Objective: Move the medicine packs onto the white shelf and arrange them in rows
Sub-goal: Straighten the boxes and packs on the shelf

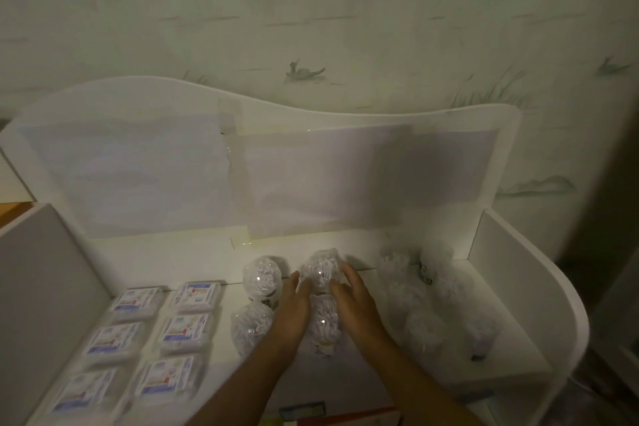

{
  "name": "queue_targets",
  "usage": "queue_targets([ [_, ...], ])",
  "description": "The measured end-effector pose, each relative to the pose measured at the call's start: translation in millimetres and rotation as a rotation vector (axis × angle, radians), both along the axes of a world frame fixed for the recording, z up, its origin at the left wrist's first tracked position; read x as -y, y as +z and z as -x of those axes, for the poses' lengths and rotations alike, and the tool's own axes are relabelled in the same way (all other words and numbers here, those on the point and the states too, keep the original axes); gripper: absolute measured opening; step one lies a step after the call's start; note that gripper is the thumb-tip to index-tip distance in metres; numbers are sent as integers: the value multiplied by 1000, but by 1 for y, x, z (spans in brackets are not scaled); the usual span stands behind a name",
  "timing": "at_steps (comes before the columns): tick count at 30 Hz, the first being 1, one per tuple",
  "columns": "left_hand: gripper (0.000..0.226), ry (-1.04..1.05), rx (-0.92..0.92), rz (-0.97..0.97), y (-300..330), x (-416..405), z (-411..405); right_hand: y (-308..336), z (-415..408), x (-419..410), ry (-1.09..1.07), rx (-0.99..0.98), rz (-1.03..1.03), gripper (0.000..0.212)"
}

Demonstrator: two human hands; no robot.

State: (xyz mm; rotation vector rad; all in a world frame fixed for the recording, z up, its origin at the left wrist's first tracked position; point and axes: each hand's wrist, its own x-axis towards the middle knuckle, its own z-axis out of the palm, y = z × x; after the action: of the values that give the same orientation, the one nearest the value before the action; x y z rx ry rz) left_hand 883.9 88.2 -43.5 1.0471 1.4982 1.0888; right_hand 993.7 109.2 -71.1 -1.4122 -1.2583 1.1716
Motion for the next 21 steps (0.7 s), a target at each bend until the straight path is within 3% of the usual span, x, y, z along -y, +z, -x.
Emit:
queue_targets([
  [8, 42, -214, -360, -313, 63, -23, 30, 54, 4, -30, 72, 380, -302, 28],
  [14, 38, -449, -822, -529, 111, -46, 82, 119, -6, -54, 259, 800, -450, 42],
  [17, 44, -488, -1049, -584, 111, -56, 92, 134, -14, -56, 236, 965, -450, 46],
  [21, 46, -474, -1102, -643, 102, -58, 85, 134, -31, -42, 210, 1046, -414, 49],
])
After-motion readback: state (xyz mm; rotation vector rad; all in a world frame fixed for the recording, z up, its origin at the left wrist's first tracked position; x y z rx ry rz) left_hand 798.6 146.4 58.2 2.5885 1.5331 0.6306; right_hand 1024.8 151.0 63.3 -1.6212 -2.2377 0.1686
